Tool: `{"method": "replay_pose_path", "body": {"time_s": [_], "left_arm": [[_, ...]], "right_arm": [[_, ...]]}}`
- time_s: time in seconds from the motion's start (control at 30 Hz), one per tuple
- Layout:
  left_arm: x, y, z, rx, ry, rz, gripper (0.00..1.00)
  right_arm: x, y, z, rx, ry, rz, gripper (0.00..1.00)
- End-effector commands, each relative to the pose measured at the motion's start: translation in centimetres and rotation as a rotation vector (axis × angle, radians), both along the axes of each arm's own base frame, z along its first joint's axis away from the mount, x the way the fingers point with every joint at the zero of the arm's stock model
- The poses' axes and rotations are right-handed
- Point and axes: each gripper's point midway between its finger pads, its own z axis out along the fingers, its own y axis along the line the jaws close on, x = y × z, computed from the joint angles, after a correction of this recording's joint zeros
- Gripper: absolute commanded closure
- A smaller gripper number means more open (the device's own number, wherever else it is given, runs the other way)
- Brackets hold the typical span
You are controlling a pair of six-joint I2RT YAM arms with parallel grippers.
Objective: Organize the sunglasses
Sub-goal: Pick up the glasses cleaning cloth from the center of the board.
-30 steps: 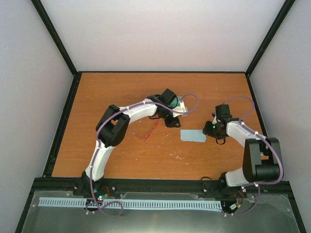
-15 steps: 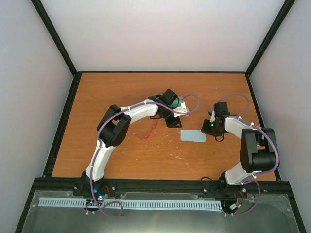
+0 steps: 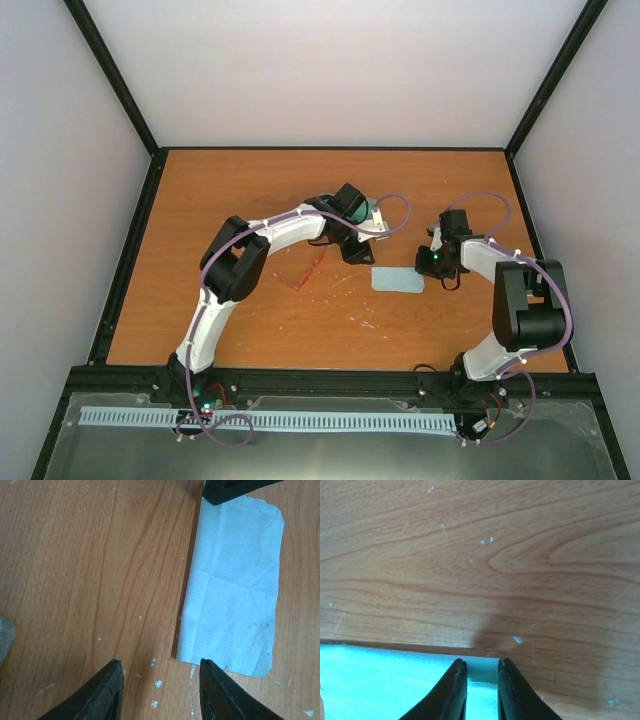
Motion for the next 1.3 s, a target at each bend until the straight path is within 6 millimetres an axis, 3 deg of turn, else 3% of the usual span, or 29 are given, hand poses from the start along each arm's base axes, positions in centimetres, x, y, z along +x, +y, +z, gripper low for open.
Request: {"method": "replay_pose_path", "body": {"time_s": [0.0, 0.13, 0.27, 0.73, 1.27], "left_arm": [[0.0, -0.8, 0.7, -0.027, 0.003, -0.020, 0.56], [-0.2, -0.8, 0.7, -0.030, 0.007, -0.025, 0.45], [-0.6, -1.0, 0.5, -0.027, 0.013, -0.036, 0.42], [-2.0, -2.3, -0.6, -0.015, 0.016, -0.083, 0.56], [-2.1, -2.6, -2.3, 0.023, 0.007, -0.086, 0.73]], "right_arm": [[-1.2, 0.0, -1.0, -0.007, 0.053, 0.011, 0.82], [-1.6, 0.0, -1.1, -0.005, 0.059, 0.008, 0.96], [-1.6, -0.2, -0.8, -0.013, 0.047, -0.004, 0.97], [-0.1, -0.2, 0.6, -0.012, -0.003, -0.022, 0.97], [0.1, 0.0, 1.4, 0.001, -0.018, -0.020, 0.97]]}}
